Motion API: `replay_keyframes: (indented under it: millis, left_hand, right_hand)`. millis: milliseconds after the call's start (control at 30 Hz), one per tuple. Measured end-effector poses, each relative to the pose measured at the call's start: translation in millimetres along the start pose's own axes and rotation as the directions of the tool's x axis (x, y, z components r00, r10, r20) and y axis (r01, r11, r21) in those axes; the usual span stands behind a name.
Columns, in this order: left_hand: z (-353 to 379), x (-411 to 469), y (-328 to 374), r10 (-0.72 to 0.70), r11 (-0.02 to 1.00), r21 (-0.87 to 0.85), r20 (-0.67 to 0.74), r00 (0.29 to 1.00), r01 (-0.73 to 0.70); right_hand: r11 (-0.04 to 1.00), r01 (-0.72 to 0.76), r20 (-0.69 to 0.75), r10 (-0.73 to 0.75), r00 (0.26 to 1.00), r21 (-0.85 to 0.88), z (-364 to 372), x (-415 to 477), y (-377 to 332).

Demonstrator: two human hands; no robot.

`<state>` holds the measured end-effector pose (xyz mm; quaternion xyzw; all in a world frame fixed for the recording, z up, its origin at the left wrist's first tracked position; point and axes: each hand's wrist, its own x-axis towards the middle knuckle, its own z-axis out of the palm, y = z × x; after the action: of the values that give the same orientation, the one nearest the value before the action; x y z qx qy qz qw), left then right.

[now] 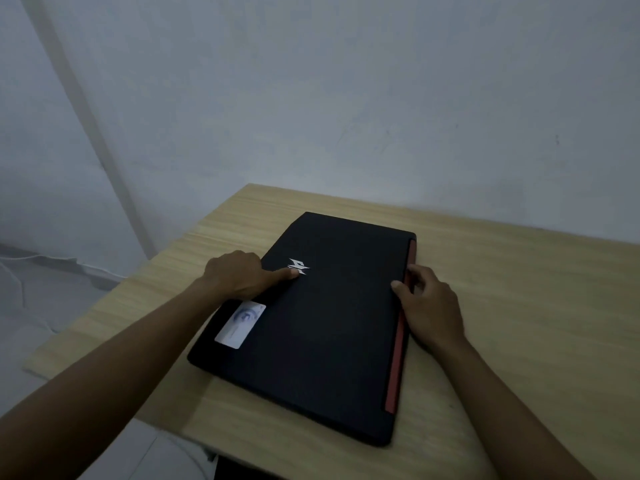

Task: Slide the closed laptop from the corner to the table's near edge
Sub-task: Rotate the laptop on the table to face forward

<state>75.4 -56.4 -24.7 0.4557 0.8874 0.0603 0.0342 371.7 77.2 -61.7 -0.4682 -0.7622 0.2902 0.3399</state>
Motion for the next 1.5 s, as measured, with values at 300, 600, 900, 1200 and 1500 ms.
replay_keyframes:
  millis: [300,600,900,1200,1500]
  left_hand:
    - [8.7,-6.9,-3.1,0.007,0.985,-0.172,-0.093,0.996,-0.023]
    - [15.9,-33.8,28.6,-0.040,0.976,-0.215,-0.052,0.998,0.028]
    - [20.6,-47.1,47.1,-0.006,0.992,-0.127,-0.049,0.999,0.000]
    - [8.3,-3.6,50.0,0.092,0.988,-0.113,-0.090,0.992,-0.102]
    - [14.0,59.7,67.3,0.244,0.947,-0.214,-0.006,0.970,-0.239]
  right_hand:
    - [0.998,0.018,0.144,-0.026,0.989,0.060,-1.4,-6.8,-6.5]
    - [0.992,-0.070,0.310,0.034,0.950,0.104,-22.3,33.7,-3.5]
    - [0.989,0.011,0.334,0.039,0.942,-0.149,-50.4,28.8,11.2]
    - [0.973,0.037,0.317,0.038,0.948,-0.227,-70.9,-38.0,4.4]
    - [0.900,0.089,0.320,0.058,0.946,-0.426,-74.5,-70.8,3.4]
